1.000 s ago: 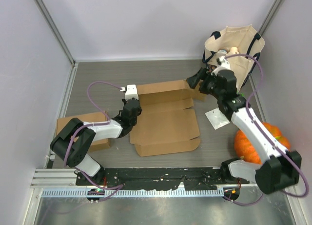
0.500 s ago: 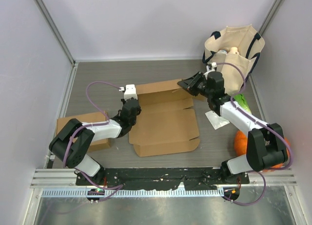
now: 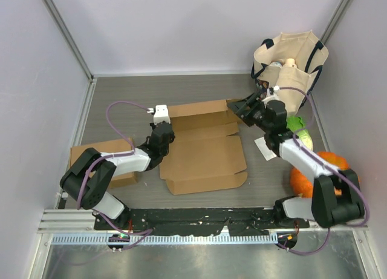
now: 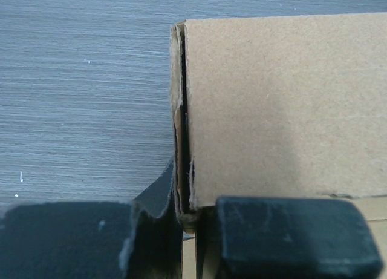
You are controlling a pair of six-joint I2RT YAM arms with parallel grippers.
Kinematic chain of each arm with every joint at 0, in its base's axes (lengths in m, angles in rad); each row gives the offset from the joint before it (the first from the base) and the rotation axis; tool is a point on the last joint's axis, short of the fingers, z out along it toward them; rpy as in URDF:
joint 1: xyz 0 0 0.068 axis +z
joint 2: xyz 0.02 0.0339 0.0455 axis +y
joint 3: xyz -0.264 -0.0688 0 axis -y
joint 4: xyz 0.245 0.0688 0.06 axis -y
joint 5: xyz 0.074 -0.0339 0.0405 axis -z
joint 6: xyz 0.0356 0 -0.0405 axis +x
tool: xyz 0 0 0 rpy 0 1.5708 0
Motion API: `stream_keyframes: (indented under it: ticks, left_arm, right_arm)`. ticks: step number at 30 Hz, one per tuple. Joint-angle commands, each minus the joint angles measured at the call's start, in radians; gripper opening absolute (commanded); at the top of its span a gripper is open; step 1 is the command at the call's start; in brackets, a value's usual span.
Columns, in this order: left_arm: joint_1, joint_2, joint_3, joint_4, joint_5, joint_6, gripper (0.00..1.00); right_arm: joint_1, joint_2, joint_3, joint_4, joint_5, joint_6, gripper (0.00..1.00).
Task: Fold the paper box
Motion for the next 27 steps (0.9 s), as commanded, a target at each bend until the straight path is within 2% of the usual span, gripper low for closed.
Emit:
stream_keyframes:
  ticks: [1, 2, 4, 5, 6, 7, 8, 11, 16, 23, 27]
  left_arm:
    - [-0.001, -0.035, -0.01, -0.017, -0.007, -0.016, 0.0]
    - [-0.001, -0.034, -0.013, -0.019, -0.007, -0.017, 0.0]
    - [-0.001, -0.03, -0.016, -0.011, -0.01, -0.019, 0.0]
    - [-0.001, -0.024, -0.015, -0.01, -0.013, -0.022, 0.0]
    - [-0.001, -0.015, -0.011, -0.008, -0.013, -0.022, 0.0]
    - [-0.002, -0.011, -0.008, -0.011, -0.012, -0.022, 0.0]
    - [-0.002, -0.007, -0.001, -0.019, -0.015, -0.025, 0.0]
    - [-0.001, -0.001, -0.001, -0.022, -0.019, -0.031, 0.0]
    - [-0.002, 0.003, 0.002, -0.034, -0.019, -0.039, 0.0]
    - [-0.001, 0.003, 0.012, -0.042, -0.019, -0.039, 0.0]
    - [-0.001, 0.008, 0.019, -0.048, -0.016, -0.036, 0.0]
  right_arm:
    - [0.003, -0.255, -0.118, -0.277, 0.291, -0.398, 0.69]
    - [0.036, -0.294, -0.155, -0.277, 0.358, -0.414, 0.69]
    - [0.081, -0.328, -0.229, -0.244, 0.419, -0.427, 0.59]
    - [0.101, -0.32, -0.245, -0.23, 0.492, -0.434, 0.33]
    - [0.144, -0.305, -0.252, -0.212, 0.534, -0.441, 0.18]
    - [0.152, -0.244, -0.255, -0.199, 0.57, -0.449, 0.07]
    - [0.156, -0.207, -0.249, -0.173, 0.592, -0.457, 0.01]
    - [0.164, -0.041, -0.203, -0.115, 0.621, -0.493, 0.01]
    - [0.186, 0.097, -0.118, -0.115, 0.727, -0.587, 0.01]
    - [0.187, 0.226, -0.136, 0.081, 0.632, -0.596, 0.01]
    - [0.189, 0.286, -0.078, 0.109, 0.637, -0.605, 0.01]
